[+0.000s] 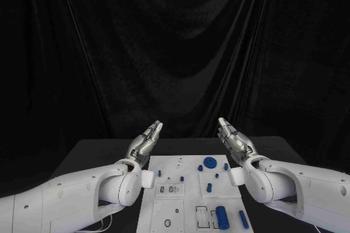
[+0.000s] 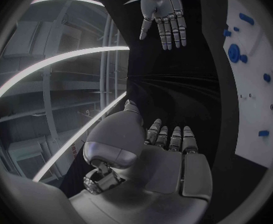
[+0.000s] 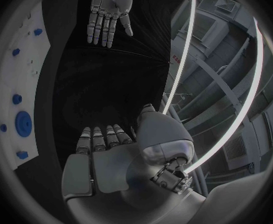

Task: Assemble the parts on the task board

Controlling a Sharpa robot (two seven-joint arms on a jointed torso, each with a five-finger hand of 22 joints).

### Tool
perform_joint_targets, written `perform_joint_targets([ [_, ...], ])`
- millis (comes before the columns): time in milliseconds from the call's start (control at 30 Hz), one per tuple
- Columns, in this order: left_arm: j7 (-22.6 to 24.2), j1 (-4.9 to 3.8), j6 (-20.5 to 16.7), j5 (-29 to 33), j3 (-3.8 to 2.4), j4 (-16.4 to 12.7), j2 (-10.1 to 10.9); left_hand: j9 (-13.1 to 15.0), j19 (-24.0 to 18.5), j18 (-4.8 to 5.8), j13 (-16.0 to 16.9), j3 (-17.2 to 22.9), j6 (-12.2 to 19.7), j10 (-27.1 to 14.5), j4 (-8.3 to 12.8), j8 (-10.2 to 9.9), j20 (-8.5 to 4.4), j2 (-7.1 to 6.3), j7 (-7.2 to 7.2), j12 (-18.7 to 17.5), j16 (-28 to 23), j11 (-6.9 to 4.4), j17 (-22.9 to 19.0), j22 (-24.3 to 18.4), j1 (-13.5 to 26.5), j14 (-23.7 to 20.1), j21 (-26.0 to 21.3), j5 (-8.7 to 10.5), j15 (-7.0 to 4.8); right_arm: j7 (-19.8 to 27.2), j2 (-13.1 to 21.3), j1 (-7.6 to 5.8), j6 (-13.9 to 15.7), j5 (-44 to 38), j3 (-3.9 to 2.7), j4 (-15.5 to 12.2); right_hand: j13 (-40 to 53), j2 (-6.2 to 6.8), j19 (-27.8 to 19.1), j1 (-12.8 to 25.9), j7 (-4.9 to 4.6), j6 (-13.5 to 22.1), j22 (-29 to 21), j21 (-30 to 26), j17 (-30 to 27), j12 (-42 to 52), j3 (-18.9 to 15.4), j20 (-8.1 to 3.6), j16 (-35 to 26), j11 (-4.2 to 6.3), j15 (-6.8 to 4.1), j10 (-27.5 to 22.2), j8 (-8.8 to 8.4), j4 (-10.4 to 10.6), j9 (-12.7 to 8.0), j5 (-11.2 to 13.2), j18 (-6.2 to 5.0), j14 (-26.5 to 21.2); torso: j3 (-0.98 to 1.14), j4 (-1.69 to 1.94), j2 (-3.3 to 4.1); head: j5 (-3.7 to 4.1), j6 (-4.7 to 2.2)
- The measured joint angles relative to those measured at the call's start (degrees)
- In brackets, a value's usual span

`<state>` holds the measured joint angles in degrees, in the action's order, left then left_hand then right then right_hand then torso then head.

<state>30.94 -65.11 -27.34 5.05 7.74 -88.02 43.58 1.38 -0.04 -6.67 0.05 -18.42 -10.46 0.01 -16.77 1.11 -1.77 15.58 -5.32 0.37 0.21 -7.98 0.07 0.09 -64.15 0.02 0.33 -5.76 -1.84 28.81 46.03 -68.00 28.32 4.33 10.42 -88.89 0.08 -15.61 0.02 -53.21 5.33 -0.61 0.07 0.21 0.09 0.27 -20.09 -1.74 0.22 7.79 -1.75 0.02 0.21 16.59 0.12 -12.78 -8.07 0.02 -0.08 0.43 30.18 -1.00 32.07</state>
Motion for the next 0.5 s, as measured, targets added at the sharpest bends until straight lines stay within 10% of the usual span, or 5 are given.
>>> perform_joint_targets([
  [267,2.47,-2.45,13.55,3.94,3.43,0.9,-0.6,0.0,0.0,0.01,0.0,-0.06,0.0,-0.01,-0.06,0.0,0.0,0.07,0.0,0.0,0.0,-0.01,0.01,0.0,-0.04,0.0,0.0,0.0,0.0,-0.54,0.23,-1.25,-6.93,2.05,1.47,0.16,0.0,0.29,0.0,-0.27,-0.34,-0.34,0.0,0.0,0.0,0.0,0.0,0.0,0.0,-0.07,0.0,0.01,0.0,0.0,0.11,0.23,-0.06,0.0,-0.01,0.0,-0.01,0.0,-0.01],
  [500,3.98,-3.15,20.23,5.96,4.35,1.17,-0.77,0.0,0.0,-0.02,0.01,-0.06,-0.14,-0.01,-0.06,0.0,0.0,0.07,-0.14,0.0,0.0,0.0,0.02,0.0,-0.04,0.0,0.0,-0.27,0.0,-0.72,0.23,-1.25,-8.65,2.76,1.49,0.17,0.0,0.68,0.0,-0.66,-1.55,-1.16,0.01,0.0,0.0,0.0,0.0,0.0,0.0,-1.68,0.0,-0.01,0.0,0.0,0.27,0.23,-0.91,0.0,-0.01,0.0,-0.01,-0.01,0.03],
])
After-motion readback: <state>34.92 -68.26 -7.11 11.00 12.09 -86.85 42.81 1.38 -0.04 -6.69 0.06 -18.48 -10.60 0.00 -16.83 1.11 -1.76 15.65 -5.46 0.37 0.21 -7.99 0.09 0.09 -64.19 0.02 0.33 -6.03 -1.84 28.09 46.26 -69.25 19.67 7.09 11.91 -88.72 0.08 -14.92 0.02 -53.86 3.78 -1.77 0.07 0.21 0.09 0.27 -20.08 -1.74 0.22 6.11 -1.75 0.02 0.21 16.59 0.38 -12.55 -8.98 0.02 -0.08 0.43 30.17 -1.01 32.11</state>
